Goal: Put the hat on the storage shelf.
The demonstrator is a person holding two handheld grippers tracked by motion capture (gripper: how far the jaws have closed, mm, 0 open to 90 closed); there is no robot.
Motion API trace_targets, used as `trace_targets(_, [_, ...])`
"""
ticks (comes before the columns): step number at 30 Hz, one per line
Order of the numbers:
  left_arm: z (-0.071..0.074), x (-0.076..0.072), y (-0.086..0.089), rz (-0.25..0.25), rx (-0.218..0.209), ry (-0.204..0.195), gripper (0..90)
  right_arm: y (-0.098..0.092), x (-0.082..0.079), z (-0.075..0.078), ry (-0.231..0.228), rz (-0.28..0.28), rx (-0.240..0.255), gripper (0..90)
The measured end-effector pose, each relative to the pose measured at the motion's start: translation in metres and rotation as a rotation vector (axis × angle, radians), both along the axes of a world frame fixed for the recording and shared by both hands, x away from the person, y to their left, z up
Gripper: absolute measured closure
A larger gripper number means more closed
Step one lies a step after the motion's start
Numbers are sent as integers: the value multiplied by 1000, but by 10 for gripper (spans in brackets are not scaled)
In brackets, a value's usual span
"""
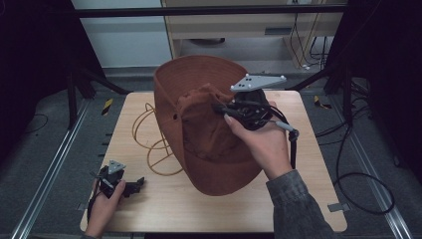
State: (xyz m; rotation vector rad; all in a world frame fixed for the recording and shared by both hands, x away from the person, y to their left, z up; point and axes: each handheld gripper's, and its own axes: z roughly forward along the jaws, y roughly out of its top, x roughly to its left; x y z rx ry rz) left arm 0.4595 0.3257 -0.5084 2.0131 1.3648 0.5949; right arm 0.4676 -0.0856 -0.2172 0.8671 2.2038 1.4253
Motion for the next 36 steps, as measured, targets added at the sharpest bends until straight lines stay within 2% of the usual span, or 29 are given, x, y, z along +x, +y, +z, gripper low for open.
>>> trace_targets(8, [0, 0, 0, -2, 4, 1, 0, 27, 6, 16, -23, 31, 3, 886])
trace_targets(17, [0, 0, 0, -3, 4, 4, 0, 51, 14, 28, -28, 49, -9, 886])
trace_targets(26, [1, 0, 0, -3, 4, 4, 0, 73, 21, 31, -28, 72, -20, 886])
trace_targets(36, [1, 0, 0, -3, 4, 4, 0, 82, 26, 30, -17, 81, -19, 885])
